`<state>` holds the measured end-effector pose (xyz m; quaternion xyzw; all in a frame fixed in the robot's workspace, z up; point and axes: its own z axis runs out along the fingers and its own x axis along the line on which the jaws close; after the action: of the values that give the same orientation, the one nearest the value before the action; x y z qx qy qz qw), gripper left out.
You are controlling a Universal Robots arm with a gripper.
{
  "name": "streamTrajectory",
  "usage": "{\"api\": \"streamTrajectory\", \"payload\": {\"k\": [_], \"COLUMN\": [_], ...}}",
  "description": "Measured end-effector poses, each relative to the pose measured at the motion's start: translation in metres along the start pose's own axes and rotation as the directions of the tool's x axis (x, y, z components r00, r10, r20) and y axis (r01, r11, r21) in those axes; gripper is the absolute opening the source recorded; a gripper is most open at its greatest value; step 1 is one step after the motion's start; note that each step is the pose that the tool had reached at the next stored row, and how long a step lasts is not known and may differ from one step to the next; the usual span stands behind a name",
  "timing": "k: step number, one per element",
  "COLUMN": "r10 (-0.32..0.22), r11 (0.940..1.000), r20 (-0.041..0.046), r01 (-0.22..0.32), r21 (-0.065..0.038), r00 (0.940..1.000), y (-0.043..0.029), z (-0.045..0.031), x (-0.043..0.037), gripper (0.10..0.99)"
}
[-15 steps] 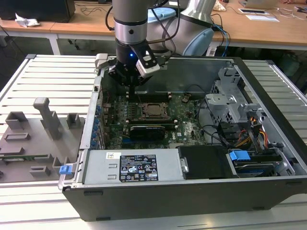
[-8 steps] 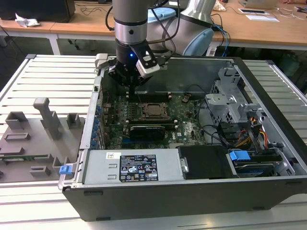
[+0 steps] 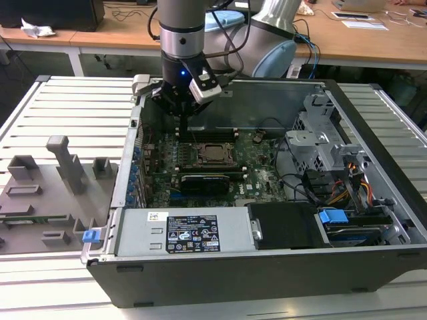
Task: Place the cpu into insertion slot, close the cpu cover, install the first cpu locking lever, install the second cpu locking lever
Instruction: 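Install the first cpu locking lever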
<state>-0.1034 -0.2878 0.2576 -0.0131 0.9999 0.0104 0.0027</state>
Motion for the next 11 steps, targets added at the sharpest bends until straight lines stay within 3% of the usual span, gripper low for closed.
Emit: {"api": "streamTrajectory", "payload": {"k": [3,6,11], "r10": [0.0,0.0,0.0], "r11": [1.0,1.0,1.0], "r20": [0.0,0.0001,-0.0001], "r01": [0.0,0.0,0.0], "r21": [0.0,0.0,0.0], "r00": [1.0,1.0,1.0], "y": [0.0006,0.0004,0.0002], "z": [0.0001,0.0004,0.001], "x": [-0.0035,-0.0154,-0.0233], "gripper": [0.106,0.106,0.106]}}
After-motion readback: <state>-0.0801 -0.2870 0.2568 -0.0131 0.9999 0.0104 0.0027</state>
